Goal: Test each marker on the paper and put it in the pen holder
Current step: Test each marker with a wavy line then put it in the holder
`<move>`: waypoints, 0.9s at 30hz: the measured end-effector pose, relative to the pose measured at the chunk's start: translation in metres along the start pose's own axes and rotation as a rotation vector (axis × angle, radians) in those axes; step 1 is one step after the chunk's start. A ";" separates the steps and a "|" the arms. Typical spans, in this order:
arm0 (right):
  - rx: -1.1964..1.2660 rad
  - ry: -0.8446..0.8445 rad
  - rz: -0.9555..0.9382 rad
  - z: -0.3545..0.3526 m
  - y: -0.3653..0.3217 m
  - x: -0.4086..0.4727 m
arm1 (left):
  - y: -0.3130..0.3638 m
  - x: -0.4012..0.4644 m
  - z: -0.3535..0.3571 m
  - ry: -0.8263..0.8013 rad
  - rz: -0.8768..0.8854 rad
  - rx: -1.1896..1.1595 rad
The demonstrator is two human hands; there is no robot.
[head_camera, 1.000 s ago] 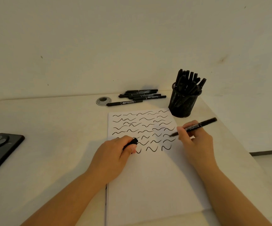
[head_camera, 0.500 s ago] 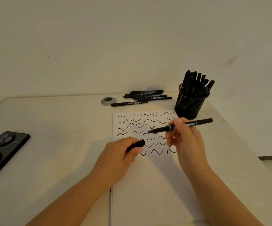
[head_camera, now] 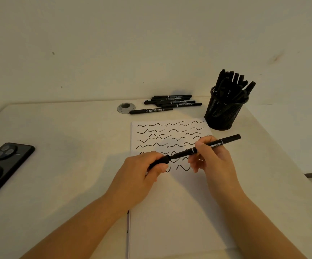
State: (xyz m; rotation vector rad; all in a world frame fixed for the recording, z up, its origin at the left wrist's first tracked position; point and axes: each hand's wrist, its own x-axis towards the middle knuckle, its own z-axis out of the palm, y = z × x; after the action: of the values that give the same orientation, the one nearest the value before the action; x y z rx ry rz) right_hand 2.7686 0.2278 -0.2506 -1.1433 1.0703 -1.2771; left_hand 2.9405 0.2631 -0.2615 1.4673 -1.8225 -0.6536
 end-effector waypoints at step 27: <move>-0.025 -0.350 -0.131 0.007 0.005 -0.007 | 0.001 0.002 -0.006 -0.091 -0.067 -0.303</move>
State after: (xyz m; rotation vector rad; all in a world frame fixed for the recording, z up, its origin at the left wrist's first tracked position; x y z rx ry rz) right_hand 2.7762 0.2352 -0.2548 -1.4137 0.7629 -1.1116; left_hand 2.9438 0.2620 -0.2565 1.3177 -1.6601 -0.9970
